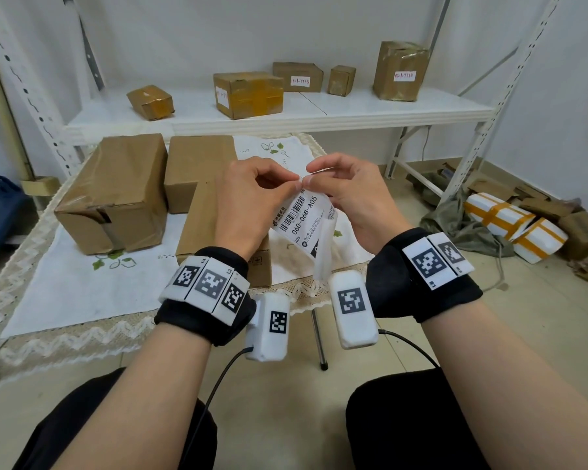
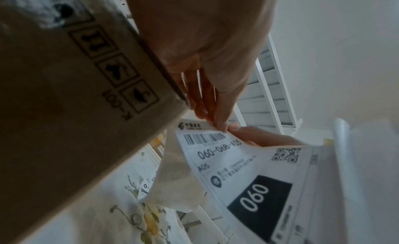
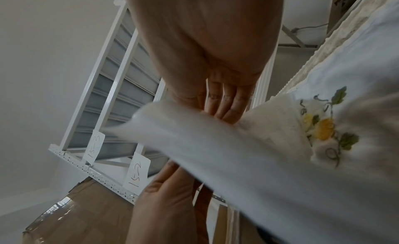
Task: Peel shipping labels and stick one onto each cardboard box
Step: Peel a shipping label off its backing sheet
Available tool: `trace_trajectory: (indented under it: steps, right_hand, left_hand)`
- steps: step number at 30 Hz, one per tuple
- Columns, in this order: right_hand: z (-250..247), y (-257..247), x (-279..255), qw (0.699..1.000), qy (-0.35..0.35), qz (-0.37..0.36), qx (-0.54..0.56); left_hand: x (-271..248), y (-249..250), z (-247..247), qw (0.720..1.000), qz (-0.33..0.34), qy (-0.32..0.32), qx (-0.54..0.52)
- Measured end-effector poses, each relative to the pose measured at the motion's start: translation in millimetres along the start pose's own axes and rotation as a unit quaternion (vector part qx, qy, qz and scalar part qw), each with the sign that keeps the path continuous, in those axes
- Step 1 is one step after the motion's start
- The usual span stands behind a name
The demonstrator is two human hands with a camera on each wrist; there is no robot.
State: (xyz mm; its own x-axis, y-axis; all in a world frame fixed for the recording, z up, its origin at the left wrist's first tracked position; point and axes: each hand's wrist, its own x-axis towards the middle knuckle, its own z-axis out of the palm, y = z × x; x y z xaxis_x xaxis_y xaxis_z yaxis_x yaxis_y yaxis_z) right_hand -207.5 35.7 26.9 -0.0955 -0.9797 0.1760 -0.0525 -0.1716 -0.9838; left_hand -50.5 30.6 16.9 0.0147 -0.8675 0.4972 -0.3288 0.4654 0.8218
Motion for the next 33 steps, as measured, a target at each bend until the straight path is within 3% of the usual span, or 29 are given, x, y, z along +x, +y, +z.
trace_trajectory:
  steps: [16,24,33]
  right_hand:
    - [1.9,0.5,1.1,1.0,-0.021,-0.013,0.011]
    - [0.0,-3.0,-4.1,0.996,-0.082,0.014,-0.036]
    - [1.5,0.6,-0.6,0.997,-0.051,0.002,-0.061]
  left_hand:
    - [2.3,-6.8,5.9,0.999,0.024,-0.003,0.035]
    - [1.7,-3.4,4.3,0.999,0.022,0.001,0.033]
    - [-0.4,0.0,4.0,0.999,0.037,-0.025,0.002]
